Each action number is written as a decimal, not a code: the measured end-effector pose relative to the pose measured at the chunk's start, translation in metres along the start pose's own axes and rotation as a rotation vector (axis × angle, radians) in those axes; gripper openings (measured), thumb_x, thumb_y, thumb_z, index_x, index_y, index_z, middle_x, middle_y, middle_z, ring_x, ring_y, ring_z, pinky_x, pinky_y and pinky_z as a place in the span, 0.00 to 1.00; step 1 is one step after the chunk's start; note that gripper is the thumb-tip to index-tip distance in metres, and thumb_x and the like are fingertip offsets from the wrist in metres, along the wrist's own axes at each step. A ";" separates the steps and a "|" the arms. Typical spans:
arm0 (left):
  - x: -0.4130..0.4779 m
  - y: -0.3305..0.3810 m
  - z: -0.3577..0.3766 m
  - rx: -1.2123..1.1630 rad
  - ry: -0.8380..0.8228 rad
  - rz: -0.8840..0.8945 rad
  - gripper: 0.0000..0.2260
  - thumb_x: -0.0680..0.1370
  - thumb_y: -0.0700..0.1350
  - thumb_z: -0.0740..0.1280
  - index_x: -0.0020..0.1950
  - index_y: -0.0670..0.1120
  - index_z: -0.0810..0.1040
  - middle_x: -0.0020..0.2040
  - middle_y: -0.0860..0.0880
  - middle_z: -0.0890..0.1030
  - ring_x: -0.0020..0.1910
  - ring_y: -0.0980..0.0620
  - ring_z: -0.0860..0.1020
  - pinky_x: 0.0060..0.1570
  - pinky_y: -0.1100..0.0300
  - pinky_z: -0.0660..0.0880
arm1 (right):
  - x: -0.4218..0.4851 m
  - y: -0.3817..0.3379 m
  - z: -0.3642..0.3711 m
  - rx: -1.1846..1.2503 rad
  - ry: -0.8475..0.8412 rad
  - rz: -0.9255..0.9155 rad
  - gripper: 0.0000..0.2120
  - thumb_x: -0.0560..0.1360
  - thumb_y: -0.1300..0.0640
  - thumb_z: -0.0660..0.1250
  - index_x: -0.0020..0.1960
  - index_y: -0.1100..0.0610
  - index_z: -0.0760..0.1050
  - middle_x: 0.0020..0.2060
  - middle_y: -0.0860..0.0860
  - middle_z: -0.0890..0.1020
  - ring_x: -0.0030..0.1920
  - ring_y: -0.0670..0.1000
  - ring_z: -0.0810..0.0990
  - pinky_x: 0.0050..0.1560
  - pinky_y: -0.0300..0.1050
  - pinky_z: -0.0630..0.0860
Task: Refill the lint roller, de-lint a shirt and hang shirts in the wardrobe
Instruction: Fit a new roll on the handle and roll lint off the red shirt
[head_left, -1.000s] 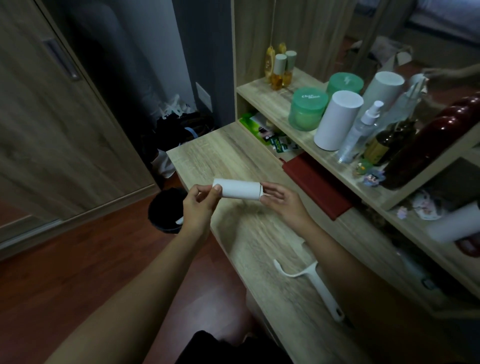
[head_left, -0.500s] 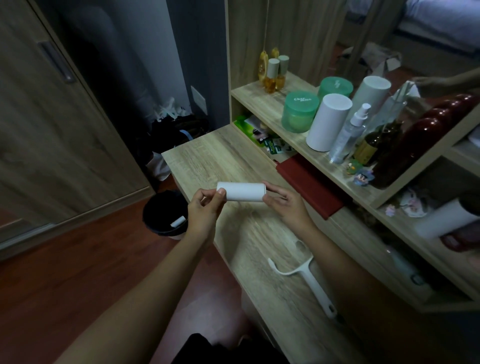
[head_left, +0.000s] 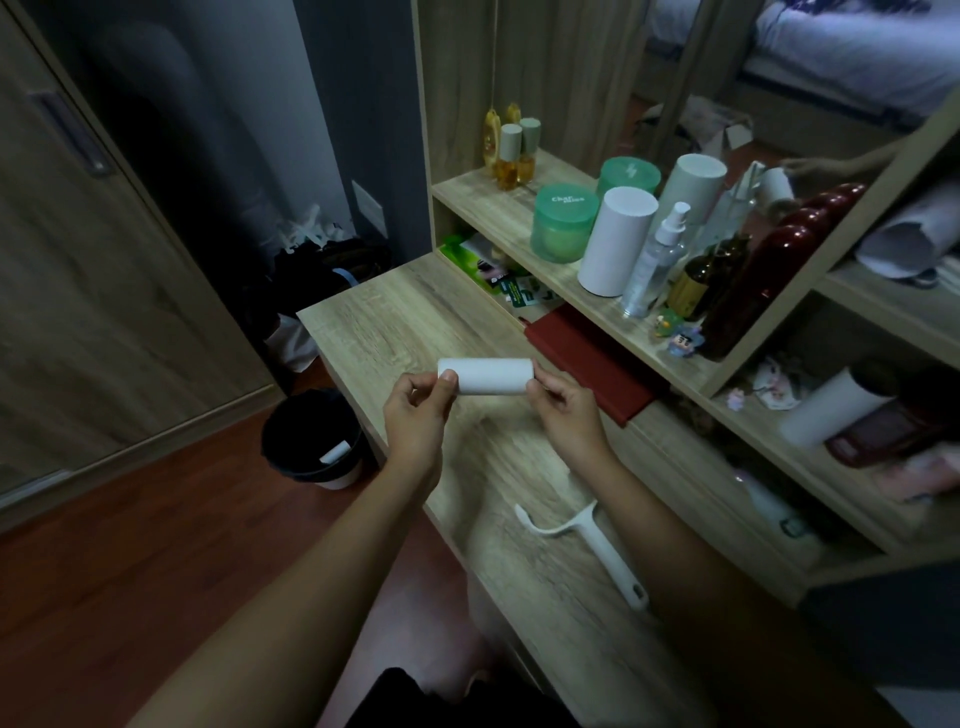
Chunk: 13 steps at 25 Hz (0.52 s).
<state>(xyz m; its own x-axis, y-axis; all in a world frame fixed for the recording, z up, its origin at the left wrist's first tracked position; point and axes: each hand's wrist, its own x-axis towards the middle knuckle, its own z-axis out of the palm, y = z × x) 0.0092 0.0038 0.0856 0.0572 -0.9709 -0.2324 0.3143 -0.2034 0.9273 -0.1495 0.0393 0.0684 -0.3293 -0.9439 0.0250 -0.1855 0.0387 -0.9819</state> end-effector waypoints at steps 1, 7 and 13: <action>0.001 0.003 0.000 -0.004 -0.006 -0.004 0.09 0.76 0.37 0.68 0.38 0.46 0.72 0.43 0.45 0.79 0.44 0.51 0.78 0.50 0.59 0.75 | -0.001 -0.002 -0.001 -0.014 0.018 -0.013 0.16 0.76 0.64 0.64 0.64 0.64 0.73 0.56 0.50 0.76 0.57 0.43 0.74 0.50 0.20 0.68; 0.010 0.004 0.010 -0.051 0.093 -0.132 0.08 0.78 0.41 0.65 0.42 0.45 0.68 0.46 0.46 0.75 0.43 0.53 0.76 0.45 0.61 0.77 | -0.011 -0.010 0.002 -0.008 0.069 -0.082 0.15 0.69 0.65 0.72 0.55 0.65 0.79 0.52 0.52 0.81 0.51 0.41 0.78 0.49 0.23 0.71; 0.016 0.000 0.016 -0.141 0.083 -0.360 0.18 0.77 0.41 0.69 0.63 0.34 0.71 0.56 0.41 0.76 0.44 0.50 0.79 0.34 0.63 0.81 | -0.012 -0.022 -0.005 -0.023 0.008 -0.153 0.11 0.68 0.64 0.74 0.51 0.61 0.82 0.48 0.45 0.79 0.49 0.35 0.78 0.51 0.32 0.76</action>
<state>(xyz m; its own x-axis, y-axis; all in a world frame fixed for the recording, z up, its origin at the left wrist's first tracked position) -0.0049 -0.0141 0.0862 -0.0057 -0.8259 -0.5638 0.4553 -0.5041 0.7339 -0.1464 0.0513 0.0902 -0.3029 -0.9367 0.1758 -0.2553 -0.0980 -0.9619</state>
